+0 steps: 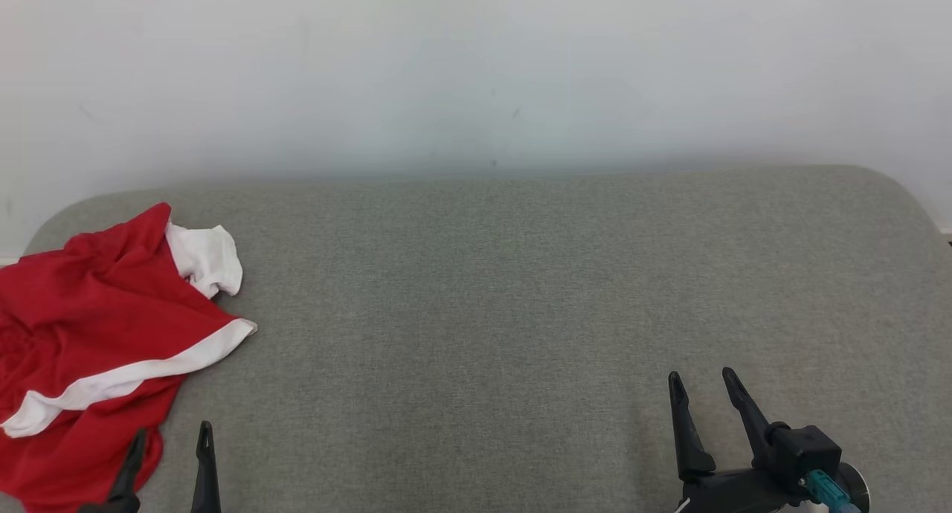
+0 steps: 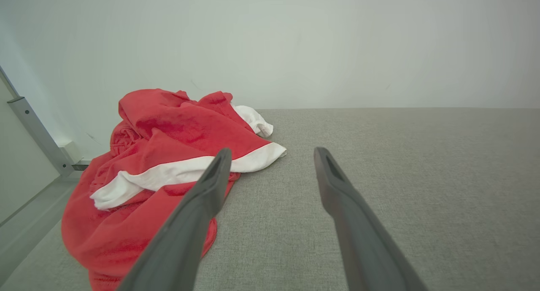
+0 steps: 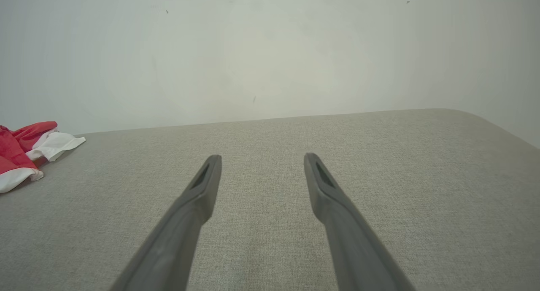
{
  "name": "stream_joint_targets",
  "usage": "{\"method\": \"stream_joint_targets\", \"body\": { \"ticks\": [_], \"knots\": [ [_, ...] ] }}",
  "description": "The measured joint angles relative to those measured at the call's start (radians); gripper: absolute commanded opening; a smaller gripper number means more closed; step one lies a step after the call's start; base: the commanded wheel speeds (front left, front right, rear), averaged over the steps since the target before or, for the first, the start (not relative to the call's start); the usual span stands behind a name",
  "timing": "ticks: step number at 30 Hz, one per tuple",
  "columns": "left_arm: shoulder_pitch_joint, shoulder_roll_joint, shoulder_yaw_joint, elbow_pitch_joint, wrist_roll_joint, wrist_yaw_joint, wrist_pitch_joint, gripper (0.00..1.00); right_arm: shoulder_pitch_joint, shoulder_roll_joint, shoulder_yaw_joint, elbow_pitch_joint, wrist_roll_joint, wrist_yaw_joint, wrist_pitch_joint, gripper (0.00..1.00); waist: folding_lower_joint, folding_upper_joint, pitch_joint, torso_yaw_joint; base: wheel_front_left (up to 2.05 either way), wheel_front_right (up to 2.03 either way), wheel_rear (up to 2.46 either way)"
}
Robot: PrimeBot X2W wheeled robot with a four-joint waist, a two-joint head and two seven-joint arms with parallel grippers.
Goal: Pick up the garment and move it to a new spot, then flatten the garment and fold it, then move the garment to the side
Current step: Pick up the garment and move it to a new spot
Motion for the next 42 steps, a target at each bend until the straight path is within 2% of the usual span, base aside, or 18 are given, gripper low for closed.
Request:
{"method": "stream_joint_targets", "body": {
  "ticks": [12, 42],
  "knots": [
    [0.014, 0.004, 0.009, 0.006, -0.015, 0.025, -0.005, 1.0, 0.006, 0.0, -0.009, 0.008, 0.0, 0.0, 0.0, 1.0, -0.0001, 0.0, 0.001, 0.086, 0.0, 0.0, 0.0],
    [0.024, 0.017, 0.017, 0.012, -0.039, 0.069, -0.017, 1.0, 0.015, 0.0, -0.009, 0.023, -0.005, 0.0, 0.0, 1.0, 0.0, 0.0, 0.015, 0.448, 0.0, 0.0, 0.0]
  ]
}}
